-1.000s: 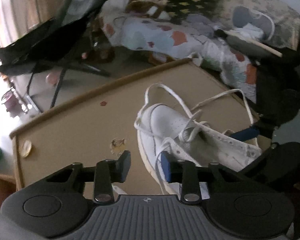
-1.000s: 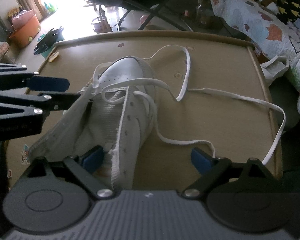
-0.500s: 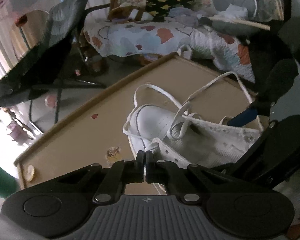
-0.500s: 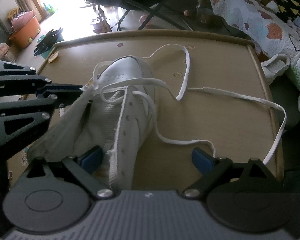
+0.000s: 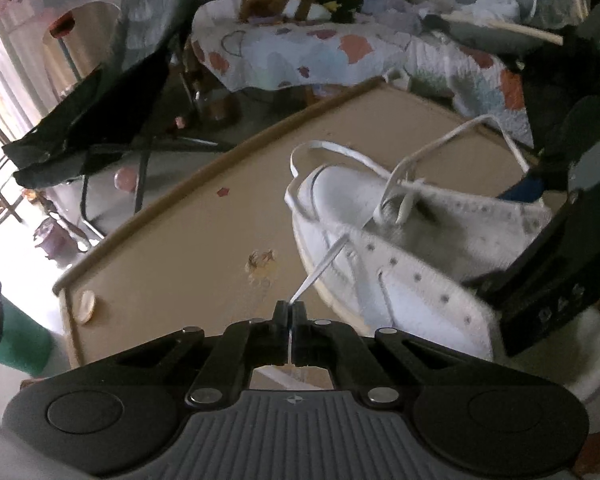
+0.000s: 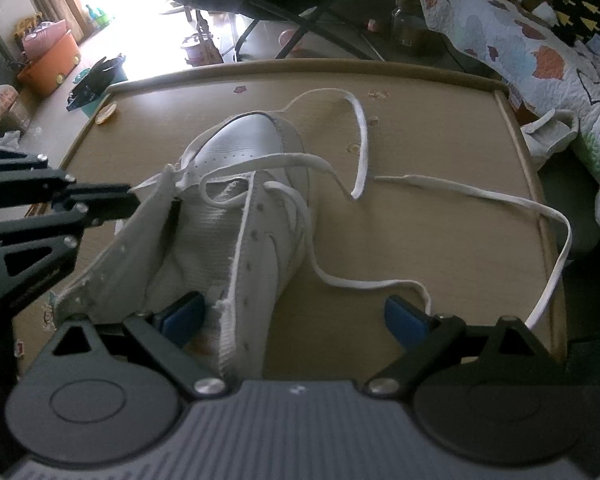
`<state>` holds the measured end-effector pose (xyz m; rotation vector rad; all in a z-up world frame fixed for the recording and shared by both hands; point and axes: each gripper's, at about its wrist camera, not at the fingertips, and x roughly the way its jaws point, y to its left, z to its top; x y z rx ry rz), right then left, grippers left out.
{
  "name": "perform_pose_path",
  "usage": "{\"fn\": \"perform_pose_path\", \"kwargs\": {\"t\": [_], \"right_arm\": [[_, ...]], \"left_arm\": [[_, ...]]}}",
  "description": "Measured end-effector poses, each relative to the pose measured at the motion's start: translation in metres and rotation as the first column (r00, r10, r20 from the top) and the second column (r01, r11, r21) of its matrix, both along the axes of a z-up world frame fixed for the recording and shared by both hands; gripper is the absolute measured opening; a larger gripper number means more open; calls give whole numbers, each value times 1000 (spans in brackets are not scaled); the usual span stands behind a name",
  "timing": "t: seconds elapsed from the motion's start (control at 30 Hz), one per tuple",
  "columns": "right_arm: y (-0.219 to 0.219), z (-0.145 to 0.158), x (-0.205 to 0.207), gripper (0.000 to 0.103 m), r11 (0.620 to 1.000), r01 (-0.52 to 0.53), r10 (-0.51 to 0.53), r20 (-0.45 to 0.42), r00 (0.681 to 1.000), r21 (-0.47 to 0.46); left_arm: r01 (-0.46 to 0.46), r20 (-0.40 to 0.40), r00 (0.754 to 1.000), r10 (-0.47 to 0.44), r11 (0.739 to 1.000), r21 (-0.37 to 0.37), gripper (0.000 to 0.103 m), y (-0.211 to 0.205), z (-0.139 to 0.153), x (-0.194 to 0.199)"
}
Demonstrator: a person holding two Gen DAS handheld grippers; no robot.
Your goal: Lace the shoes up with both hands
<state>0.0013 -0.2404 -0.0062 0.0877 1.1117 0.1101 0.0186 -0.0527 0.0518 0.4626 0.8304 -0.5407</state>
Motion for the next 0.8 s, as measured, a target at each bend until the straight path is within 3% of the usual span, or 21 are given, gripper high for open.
{"fn": "perform_pose_path", "kwargs": {"t": [0.53, 0.8], "right_arm": [[3, 2, 5, 96, 1000, -20, 20, -22, 1000, 0], [3, 4, 11, 96, 998, -56, 56, -41, 998, -6]], "left_arm": [[95, 14, 995, -94, 995, -26, 1, 32, 5, -27], [114, 28, 993, -112, 991, -75, 1, 45, 14, -47]]}}
